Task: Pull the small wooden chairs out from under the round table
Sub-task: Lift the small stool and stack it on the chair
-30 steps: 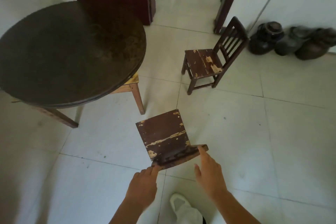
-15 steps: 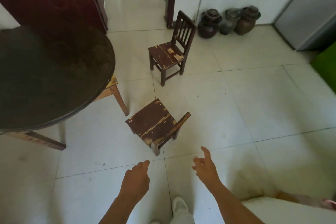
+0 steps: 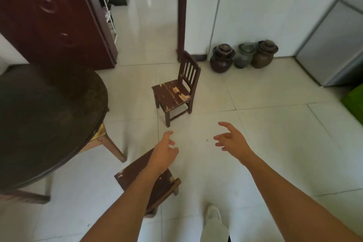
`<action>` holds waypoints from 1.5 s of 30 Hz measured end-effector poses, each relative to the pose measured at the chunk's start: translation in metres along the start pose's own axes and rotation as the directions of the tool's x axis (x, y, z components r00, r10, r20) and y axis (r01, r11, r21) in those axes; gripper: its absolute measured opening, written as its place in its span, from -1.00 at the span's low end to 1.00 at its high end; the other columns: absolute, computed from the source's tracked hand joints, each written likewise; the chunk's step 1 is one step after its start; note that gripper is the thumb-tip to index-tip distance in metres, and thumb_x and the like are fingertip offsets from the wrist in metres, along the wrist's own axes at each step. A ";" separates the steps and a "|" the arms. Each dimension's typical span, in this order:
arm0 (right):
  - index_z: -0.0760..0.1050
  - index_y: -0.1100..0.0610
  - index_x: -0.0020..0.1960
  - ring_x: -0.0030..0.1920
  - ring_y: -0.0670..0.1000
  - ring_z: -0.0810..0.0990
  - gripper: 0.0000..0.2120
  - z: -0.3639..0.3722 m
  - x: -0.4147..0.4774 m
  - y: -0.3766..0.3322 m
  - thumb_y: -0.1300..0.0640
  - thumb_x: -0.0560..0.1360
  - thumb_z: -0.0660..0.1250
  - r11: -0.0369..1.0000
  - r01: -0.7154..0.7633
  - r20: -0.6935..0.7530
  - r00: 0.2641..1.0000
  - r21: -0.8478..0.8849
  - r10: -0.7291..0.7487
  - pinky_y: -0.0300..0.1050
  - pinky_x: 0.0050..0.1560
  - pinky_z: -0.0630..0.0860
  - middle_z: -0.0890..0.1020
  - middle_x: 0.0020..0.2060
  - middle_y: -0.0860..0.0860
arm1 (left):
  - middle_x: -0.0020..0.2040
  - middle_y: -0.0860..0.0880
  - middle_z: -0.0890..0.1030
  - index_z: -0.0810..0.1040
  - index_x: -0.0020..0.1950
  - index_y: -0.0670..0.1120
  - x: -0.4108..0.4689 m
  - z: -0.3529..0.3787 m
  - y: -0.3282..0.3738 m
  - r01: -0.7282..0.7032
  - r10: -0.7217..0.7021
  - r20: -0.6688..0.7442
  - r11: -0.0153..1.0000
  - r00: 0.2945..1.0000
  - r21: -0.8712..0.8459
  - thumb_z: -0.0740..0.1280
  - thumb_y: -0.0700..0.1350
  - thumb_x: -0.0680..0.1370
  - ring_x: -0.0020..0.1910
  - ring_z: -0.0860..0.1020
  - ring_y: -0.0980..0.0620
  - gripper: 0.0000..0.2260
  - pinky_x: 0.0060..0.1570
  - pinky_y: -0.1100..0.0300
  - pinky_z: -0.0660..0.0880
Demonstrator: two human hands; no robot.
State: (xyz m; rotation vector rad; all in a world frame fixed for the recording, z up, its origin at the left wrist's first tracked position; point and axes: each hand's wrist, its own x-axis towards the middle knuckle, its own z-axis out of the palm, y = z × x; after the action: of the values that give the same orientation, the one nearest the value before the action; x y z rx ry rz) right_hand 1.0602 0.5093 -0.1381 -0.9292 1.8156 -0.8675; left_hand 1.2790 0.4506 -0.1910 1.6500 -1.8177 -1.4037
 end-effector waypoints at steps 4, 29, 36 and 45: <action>0.33 0.06 0.35 -0.04 0.17 0.65 -0.59 -0.065 0.088 -0.042 0.26 0.54 0.28 0.999 -0.005 0.085 0.996 0.042 0.001 -0.06 -0.08 0.53 0.64 0.05 0.21 | 0.05 -0.07 0.54 0.26 0.41 -0.04 0.079 0.022 0.074 0.086 -0.120 -0.142 0.971 0.983 -0.225 0.35 -0.24 0.50 -0.14 0.51 0.05 -0.49 -0.28 0.32 0.43; 0.25 0.13 0.40 0.18 0.47 0.48 -0.50 -0.119 0.649 -0.192 0.41 0.52 0.24 0.976 -0.146 0.556 0.803 -0.163 0.214 0.36 0.28 0.30 0.56 0.12 0.40 | 0.06 -0.09 0.65 0.28 0.41 0.02 0.508 0.026 0.199 0.026 -0.577 -0.152 0.288 0.802 -0.957 0.30 -0.23 0.53 -0.02 0.65 -0.17 -0.52 -0.03 0.00 0.55; 0.23 0.02 0.43 -0.06 0.03 0.63 -0.45 -0.065 0.787 -0.207 0.26 0.51 0.31 0.960 -0.020 0.713 0.665 -0.280 0.222 0.00 -0.04 0.55 0.63 0.05 0.08 | 0.14 -0.07 0.61 0.20 0.47 0.00 0.608 0.052 0.207 -0.215 -0.728 -0.222 0.105 0.649 -0.971 0.17 -0.09 0.61 0.07 0.62 -0.13 -0.58 0.15 -0.08 0.47; -0.07 -0.16 0.51 0.32 0.12 0.43 -0.04 -0.020 0.899 -0.169 0.32 0.32 0.35 0.203 0.975 0.993 0.076 -0.093 0.092 -0.13 0.23 0.40 0.38 0.43 0.09 | 0.51 -0.11 0.26 -0.04 0.54 0.10 0.726 0.103 0.216 0.141 -0.808 -0.314 0.434 0.499 -0.890 0.45 -0.18 0.43 0.44 0.28 -0.05 -0.14 0.25 0.11 0.29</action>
State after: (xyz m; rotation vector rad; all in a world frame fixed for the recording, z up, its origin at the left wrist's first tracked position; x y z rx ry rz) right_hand 0.7945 -0.3428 -0.3392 -2.3874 0.4648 0.5005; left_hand 0.8666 -0.1779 -0.3322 1.8671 -0.0612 -1.1490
